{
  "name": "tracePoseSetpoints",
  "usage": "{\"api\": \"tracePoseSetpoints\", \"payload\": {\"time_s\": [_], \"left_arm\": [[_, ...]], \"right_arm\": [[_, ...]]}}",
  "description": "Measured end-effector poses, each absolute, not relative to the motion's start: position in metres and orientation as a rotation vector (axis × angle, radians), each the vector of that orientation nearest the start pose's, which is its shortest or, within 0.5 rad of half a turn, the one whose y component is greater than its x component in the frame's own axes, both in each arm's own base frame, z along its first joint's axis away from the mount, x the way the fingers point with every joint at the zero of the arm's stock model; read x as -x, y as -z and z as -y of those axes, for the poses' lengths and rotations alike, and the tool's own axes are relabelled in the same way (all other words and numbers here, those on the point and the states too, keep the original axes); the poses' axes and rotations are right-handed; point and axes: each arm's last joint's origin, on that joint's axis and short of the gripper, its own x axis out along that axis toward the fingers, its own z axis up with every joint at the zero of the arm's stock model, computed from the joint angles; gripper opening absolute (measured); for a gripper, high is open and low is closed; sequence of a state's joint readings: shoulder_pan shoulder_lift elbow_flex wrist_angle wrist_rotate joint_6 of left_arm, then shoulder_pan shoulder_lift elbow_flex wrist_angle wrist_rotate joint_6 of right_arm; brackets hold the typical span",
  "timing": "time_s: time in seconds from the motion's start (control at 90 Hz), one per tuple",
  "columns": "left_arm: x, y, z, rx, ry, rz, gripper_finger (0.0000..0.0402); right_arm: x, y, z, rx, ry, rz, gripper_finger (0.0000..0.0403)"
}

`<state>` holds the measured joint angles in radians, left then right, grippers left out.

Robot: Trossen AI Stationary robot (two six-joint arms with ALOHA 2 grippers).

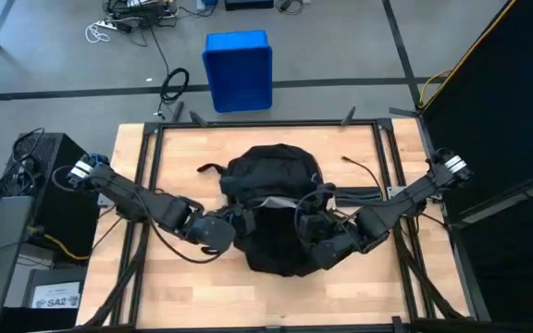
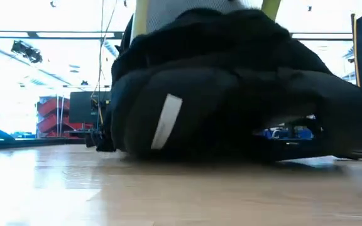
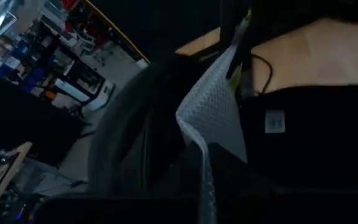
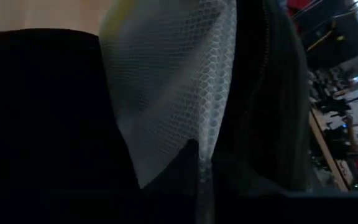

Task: Unpack backpack
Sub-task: Remove the zip lock bag from the backpack

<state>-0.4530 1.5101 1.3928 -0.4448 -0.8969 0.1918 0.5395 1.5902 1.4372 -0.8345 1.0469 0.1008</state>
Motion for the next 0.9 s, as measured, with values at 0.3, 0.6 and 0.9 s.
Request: {"api": "tracePoseSetpoints", "payload": {"time_s": [0.3, 0.6, 0.9], "left_arm": [[-0.303, -0.383, 0.123, -0.572, -0.389, -0.434, 0.0000], [-0.300, -0.411, 0.121, -0.619, -0.402, -0.397, 0.0000], [-0.291, -0.446, 0.116, -0.628, -0.415, -0.359, 0.0000]], "right_arm": [[-0.282, -0.350, -0.140, 0.569, 0.486, -0.547, 0.0000], [-0.277, -0.374, -0.143, 0.556, 0.432, -0.432, 0.0000], [-0.268, -0.398, -0.140, 0.516, 0.376, -0.327, 0.0000]]}}
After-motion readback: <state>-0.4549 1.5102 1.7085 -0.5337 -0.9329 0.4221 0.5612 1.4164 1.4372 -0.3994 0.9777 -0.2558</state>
